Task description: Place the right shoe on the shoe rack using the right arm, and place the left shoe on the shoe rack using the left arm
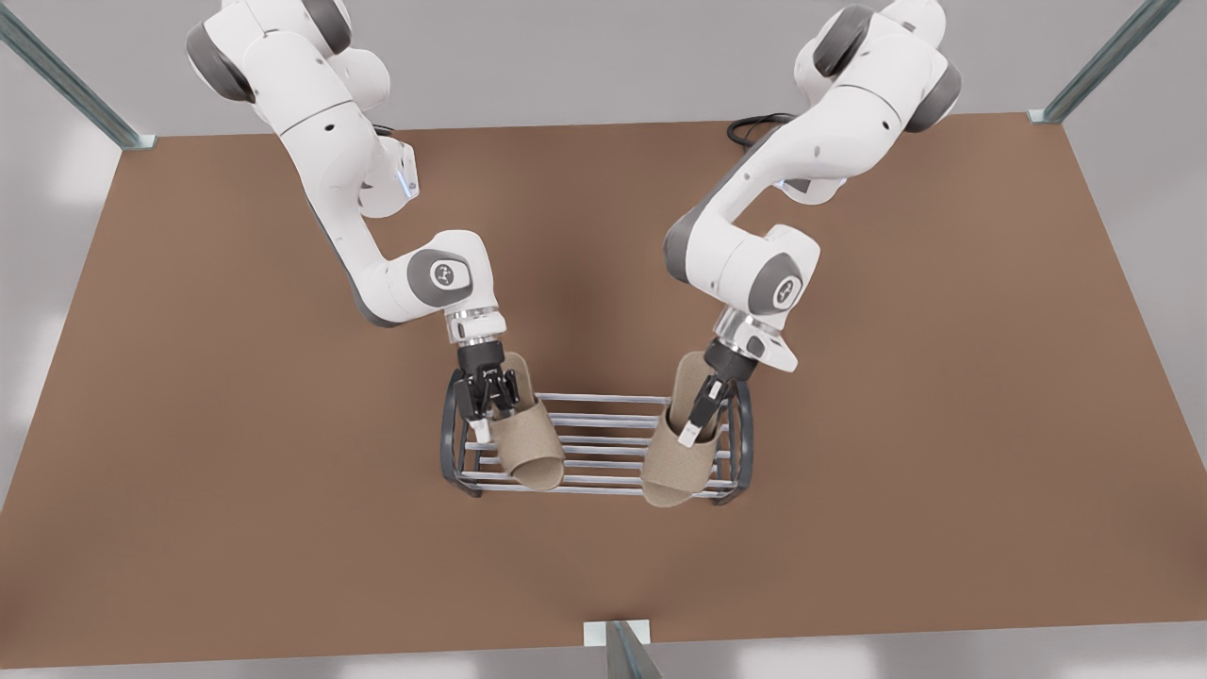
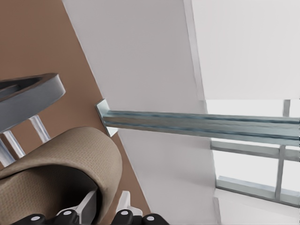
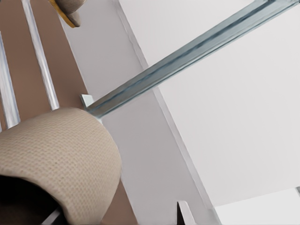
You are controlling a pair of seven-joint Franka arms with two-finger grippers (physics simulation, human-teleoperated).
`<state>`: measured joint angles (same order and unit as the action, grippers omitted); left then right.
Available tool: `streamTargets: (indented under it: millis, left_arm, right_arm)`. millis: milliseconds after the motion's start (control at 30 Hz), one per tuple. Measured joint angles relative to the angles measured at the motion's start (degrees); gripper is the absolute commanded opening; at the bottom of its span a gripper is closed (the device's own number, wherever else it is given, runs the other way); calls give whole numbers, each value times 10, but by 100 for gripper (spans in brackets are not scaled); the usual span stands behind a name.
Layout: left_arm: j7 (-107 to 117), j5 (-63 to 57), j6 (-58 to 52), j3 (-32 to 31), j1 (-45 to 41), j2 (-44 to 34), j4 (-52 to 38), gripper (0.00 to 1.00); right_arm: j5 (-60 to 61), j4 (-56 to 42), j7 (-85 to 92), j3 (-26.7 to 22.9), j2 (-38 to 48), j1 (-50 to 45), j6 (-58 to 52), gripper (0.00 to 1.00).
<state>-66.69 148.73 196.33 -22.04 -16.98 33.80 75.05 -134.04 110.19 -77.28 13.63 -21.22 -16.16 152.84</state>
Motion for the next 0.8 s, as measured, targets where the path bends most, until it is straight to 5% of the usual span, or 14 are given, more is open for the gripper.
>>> streamTargets:
  millis: [300,500,667,800]
  left_arm:
    - [14,-13,-2,0,-6,-13,5,100]
    - [13,-11,24,76,-1,-161,94,100]
    - [-33,-57,10,88,131,-70,108,100]
    - [-67,-225,-94,145,172,-70,284,100]
  right_arm:
    - [4,0,3,0,-6,-21,6,100]
    - [5,50,5,0,31,-26,7,100]
    - [5,67,5,1,61,-20,7,100]
    - [99,49,-2,20,124,-17,7,100]
